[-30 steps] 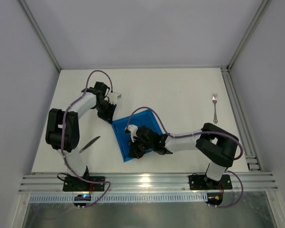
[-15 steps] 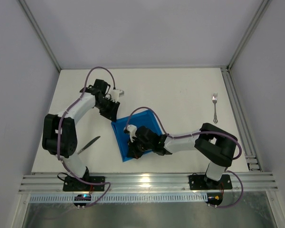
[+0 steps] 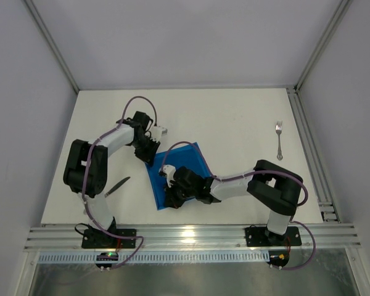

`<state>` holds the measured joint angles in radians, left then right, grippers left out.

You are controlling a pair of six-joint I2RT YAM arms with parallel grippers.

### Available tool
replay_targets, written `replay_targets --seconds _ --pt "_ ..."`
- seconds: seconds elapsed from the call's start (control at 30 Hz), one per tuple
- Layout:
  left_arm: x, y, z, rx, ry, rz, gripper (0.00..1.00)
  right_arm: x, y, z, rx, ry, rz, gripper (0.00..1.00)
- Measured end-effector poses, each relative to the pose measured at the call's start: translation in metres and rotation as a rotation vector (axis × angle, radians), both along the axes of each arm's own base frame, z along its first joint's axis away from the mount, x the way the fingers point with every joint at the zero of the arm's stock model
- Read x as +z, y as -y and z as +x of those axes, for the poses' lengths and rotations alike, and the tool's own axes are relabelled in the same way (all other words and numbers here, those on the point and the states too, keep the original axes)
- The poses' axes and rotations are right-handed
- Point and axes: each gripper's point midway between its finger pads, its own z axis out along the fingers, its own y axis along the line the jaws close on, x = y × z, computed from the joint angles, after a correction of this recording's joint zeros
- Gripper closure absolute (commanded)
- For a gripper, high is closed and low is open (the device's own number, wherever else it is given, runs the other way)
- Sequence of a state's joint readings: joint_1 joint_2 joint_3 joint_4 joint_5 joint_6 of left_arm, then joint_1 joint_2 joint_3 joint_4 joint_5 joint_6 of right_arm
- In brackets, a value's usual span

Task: Fold the napkin into a case and place the utensils inside
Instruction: Fold the square-folded napkin at the center of the board, then smooth out the upper triangle-folded napkin at the center of the board.

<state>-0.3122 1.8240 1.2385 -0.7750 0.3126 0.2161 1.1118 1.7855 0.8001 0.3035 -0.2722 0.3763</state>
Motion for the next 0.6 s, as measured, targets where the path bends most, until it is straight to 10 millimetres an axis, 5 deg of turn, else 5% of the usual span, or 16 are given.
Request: replay_targets --seconds 0.37,0.6 --pt "-0.018 -0.010 -0.003 0.009 -0.024 0.056 0.84 0.011 0.002 0.000 -0.009 0.008 -0.003 0.59" --pt "-0.018 -0.009 -0.003 0.008 -0.021 0.057 0.84 0.082 0.011 0.011 -0.071 0.106 0.089 0.58"
